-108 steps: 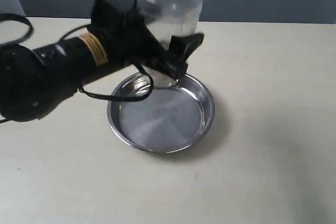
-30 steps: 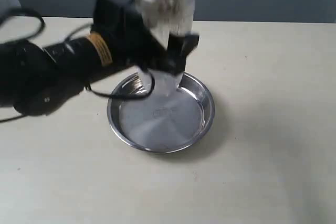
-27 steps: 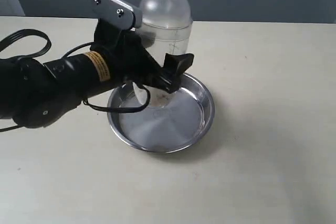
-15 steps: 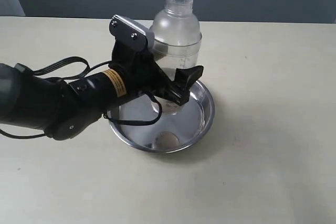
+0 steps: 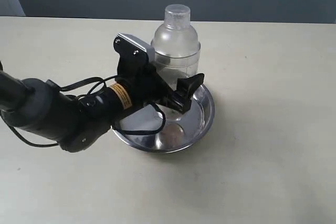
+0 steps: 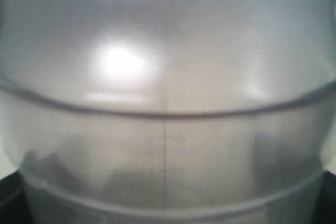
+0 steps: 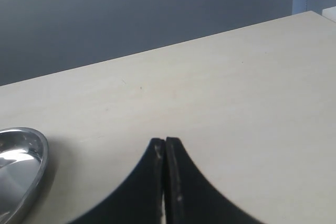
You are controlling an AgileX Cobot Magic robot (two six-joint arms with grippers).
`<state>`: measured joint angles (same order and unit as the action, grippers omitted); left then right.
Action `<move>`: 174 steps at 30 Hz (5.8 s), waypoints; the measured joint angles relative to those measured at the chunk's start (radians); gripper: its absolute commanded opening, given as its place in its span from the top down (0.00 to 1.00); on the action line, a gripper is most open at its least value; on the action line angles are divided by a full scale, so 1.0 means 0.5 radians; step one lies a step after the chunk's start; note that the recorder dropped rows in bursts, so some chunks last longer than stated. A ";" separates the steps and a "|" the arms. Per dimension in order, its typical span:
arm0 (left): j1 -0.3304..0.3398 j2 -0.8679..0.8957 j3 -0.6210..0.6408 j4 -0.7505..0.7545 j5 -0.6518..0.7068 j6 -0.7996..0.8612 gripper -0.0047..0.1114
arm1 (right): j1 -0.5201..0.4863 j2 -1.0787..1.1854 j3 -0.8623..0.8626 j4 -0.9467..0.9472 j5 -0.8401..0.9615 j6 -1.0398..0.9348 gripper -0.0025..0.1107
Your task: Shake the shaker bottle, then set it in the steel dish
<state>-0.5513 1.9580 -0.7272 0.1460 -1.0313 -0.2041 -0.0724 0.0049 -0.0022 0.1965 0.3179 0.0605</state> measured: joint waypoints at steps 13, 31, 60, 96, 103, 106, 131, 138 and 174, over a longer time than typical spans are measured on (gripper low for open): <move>-0.008 0.152 -0.004 -0.227 -0.050 0.057 0.96 | 0.000 0.000 0.000 0.000 0.000 0.000 0.98; -0.008 0.273 -0.004 -0.232 -0.208 0.067 0.95 | 0.000 0.000 0.000 0.000 0.000 0.000 0.98; 0.061 0.277 -0.011 0.017 -0.206 0.079 0.05 | 0.000 0.000 0.000 0.000 0.000 0.000 0.98; 0.304 -0.479 0.143 0.141 -0.154 0.226 0.42 | 0.000 0.000 0.000 0.000 0.000 0.000 0.98; 0.346 -0.674 0.368 0.007 -0.108 0.243 0.95 | 0.000 0.000 0.000 0.000 0.000 0.000 0.98; 0.346 -0.747 0.442 -0.143 -0.057 0.335 0.95 | 0.000 0.000 0.000 0.000 0.000 0.000 0.98; 0.472 -2.119 0.625 -1.292 1.271 1.321 0.96 | 0.000 0.000 0.000 0.000 0.000 0.000 0.98; 0.987 -2.705 0.914 -1.288 1.865 1.096 0.96 | 0.000 0.000 0.000 0.000 0.000 0.000 0.98; 1.405 -3.639 1.447 -0.695 2.494 0.470 0.96 | 0.000 0.000 0.000 0.000 0.000 0.004 0.98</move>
<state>0.1513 0.1385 -0.0037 -0.2015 0.2159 0.0308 -0.0724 0.0049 -0.0022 0.1965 0.3179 0.0623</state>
